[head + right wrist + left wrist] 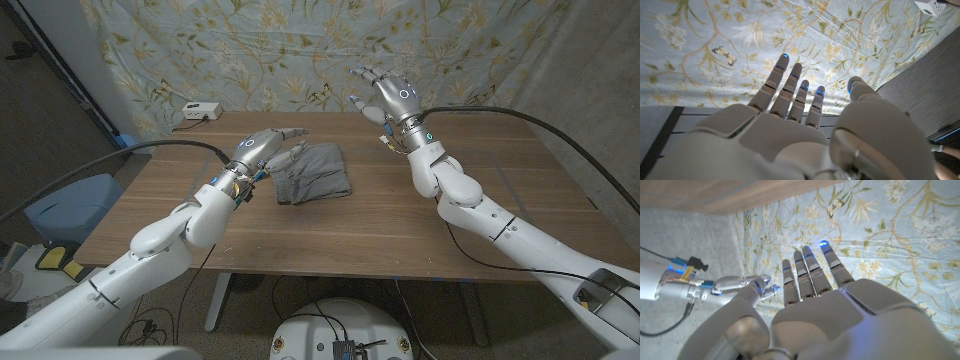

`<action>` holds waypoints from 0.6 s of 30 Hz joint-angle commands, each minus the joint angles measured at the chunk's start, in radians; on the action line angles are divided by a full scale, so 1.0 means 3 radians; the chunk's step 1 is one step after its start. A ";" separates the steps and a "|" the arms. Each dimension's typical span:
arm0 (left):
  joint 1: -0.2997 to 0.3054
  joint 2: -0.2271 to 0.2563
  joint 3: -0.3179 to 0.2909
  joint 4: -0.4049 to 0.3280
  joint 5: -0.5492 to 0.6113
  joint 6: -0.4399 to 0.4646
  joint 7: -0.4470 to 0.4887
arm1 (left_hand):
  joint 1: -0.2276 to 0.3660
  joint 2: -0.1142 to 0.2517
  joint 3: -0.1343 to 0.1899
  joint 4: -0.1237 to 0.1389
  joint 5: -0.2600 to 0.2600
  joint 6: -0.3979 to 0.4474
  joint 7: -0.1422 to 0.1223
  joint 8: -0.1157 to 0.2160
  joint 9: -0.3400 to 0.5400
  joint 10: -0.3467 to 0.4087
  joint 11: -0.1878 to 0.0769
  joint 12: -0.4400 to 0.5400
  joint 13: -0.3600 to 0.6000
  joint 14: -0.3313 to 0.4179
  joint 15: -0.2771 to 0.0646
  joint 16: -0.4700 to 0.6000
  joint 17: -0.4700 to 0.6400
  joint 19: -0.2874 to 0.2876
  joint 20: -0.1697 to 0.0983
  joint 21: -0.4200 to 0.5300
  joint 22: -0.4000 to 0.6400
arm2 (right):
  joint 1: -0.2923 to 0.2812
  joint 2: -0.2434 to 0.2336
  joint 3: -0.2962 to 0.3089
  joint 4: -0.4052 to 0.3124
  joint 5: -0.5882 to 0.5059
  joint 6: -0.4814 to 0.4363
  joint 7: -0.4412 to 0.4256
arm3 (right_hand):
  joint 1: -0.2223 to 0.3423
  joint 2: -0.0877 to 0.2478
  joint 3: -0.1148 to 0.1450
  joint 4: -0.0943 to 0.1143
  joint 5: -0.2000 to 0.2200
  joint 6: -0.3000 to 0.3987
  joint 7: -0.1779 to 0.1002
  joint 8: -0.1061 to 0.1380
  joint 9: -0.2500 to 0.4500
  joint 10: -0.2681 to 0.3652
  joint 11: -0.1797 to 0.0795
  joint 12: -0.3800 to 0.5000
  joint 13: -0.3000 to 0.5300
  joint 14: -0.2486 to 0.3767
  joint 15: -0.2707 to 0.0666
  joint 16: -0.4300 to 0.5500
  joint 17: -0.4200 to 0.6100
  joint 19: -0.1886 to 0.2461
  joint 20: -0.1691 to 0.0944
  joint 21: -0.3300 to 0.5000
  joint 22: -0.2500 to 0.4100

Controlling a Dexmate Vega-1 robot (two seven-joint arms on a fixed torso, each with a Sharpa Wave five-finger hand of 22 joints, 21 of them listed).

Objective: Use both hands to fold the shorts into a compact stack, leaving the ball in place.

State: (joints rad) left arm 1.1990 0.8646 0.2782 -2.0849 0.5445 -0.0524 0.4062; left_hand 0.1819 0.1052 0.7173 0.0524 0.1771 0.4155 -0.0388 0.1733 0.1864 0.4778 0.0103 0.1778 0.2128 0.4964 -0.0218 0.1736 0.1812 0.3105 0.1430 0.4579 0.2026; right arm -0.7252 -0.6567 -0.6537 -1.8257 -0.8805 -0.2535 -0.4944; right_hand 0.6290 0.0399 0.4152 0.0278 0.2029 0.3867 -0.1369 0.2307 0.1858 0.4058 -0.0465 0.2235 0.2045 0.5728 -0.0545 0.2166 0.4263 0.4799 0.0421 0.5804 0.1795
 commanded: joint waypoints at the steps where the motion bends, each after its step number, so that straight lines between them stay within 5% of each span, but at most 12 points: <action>1: -0.0167 -0.0209 -0.0025 0.0545 -0.0568 -0.0990 0.0561 | 0.0031 -0.0022 0.0006 -0.0029 0.0010 -0.0024 0.0005 0.0020 0.0008 -0.0044 -0.0003 0.0016 -0.0004 -0.0056 -0.0004 0.0006 -0.0004 -0.0051 -0.0009 -0.0016 0.0016 | -0.0331 0.0029 0.0536 -0.0094 0.1746 0.0798 0.0238 | -0.0041 -0.0002 -0.0013 0.0019 -0.0033 0.0048 0.0048 0.0007 0.0010 0.0009 0.0072 0.0001 0.0013 -0.0061 -0.0176 -0.0018 -0.0001 -0.0047 0.0066 -0.0033 0.0005; 14: -0.0429 -0.0489 0.0068 0.1105 -0.1377 -0.1689 0.0009 | 0.0001 -0.0049 -0.0026 -0.0039 0.0005 -0.0157 -0.0018 0.0004 0.0003 -0.0132 0.0033 0.0024 -0.0014 -0.0146 0.0028 0.0015 0.0000 -0.0110 0.0013 -0.0038 0.0016 | -0.0520 0.0137 0.0895 0.0256 0.3140 0.1557 0.0658 | -0.0215 -0.0052 -0.0134 0.0006 -0.0086 0.0028 0.0191 -0.0059 0.0013 -0.0035 0.0226 -0.0049 0.0019 -0.0276 0.0018 -0.0026 0.0002 -0.0228 0.0362 -0.0155 0.0000; 18: -0.0540 -0.0564 0.0106 0.1270 -0.1564 -0.1822 -0.0183 | -0.0018 -0.0059 -0.0042 -0.0031 0.0004 -0.0187 -0.0015 0.0003 0.0001 -0.0152 0.0048 0.0026 -0.0016 -0.0168 0.0049 0.0018 0.0004 -0.0134 0.0023 -0.0047 0.0017 | -0.0534 0.0168 0.0959 0.0412 0.3533 0.1747 0.0870 | -0.0296 -0.0070 -0.0181 0.0009 -0.0092 -0.0013 0.0228 -0.0089 0.0015 -0.0076 0.0257 -0.0068 0.0022 -0.0390 0.0078 -0.0041 -0.0005 -0.0268 0.0516 -0.0203 -0.0007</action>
State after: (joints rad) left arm 1.1079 0.7563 0.2867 -1.8368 0.2418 -0.4526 0.4605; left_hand 0.1776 0.1010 0.7113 0.0431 0.1771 0.3674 -0.0409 0.1733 0.1860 0.4407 0.0228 0.1817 0.2074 0.4534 -0.0092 0.1737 0.1795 0.2782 0.1503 0.4498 0.2025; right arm -0.8514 -0.6279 -0.4382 -1.7842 -0.1986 0.1047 -0.3521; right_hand 0.5548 0.0182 0.3682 0.0307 0.1772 0.3875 -0.0783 0.2089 0.1888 0.3839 0.0219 0.2090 0.2072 0.4727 -0.0349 0.2065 0.4252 0.4032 0.1731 0.5256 0.1766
